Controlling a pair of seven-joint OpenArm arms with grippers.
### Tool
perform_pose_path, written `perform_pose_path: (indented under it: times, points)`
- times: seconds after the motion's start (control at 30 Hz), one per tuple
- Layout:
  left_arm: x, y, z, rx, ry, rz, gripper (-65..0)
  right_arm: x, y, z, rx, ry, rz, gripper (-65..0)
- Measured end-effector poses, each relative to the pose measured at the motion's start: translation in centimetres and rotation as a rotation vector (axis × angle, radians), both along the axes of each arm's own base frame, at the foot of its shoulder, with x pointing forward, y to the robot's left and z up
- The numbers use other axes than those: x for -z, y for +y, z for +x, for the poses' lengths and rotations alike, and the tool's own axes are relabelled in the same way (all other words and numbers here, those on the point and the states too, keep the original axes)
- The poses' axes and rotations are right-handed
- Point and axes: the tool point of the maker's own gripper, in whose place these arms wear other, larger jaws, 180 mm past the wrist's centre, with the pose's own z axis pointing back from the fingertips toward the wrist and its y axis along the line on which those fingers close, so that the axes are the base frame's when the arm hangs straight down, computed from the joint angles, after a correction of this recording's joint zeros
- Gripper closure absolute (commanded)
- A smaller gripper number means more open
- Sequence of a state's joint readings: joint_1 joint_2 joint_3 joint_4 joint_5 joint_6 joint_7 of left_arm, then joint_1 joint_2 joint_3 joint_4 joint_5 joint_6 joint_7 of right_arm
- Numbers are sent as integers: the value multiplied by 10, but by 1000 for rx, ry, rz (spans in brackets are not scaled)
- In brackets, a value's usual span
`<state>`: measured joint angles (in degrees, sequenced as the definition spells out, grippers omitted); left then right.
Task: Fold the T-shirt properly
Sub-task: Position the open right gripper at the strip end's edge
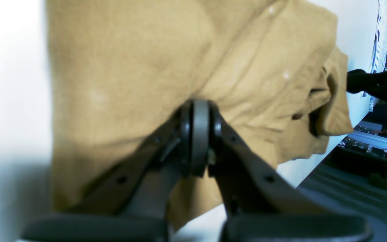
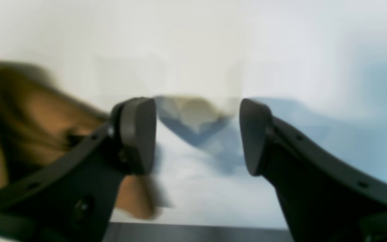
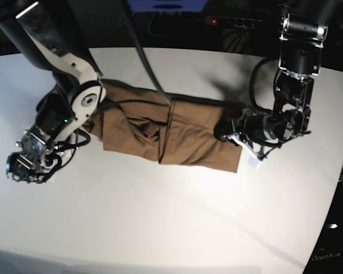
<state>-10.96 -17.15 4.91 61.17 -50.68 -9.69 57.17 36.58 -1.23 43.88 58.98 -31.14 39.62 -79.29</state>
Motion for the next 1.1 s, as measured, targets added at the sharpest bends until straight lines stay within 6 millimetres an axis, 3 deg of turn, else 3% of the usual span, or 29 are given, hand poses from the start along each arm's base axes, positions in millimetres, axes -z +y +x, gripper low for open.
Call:
perform_pose_path:
  times: [0.07, 0.2, 0.3, 0.4, 0.5, 0.6, 0.67, 0.93, 1.0, 1.1]
  points:
    - [0, 0, 1, -1, -4, 3, -23, -10, -23, -2, -37, 11, -94, -384]
    - [0, 0, 2, -6, -8, 2, -23, -53, -70, -6, -43, -54, -329, -324]
    - [0, 0, 3, -5, -11, 6, -23, -78, -80, -4, -58, -107, -428, -261]
    - [0, 0, 3, -3, -11, 5, -23, -75, -76, -2, -66, -117, -413, -248]
    - [0, 0, 3, -4, -12, 6, -23, -59, -75, -17, -43, -82, -377, -248]
    - [0, 0, 3, -3, -13, 7, -23, -30, -58, -36, 26, -48, -257, -248]
    - [0, 0, 3, -4, -14, 7, -23, -18, -37, -33, 46, -86, -161, -248]
    - [0, 0, 3, -3, -13, 7, -23, -3, 35, -17, -2, -119, -12, -248]
    - [0, -1, 3, -3, -13, 6, -23, -2, 42, -15, -9, -122, 2, -248]
    - [0, 0, 3, -3, -13, 6, -23, -3, 35, -17, -2, -119, -14, -248]
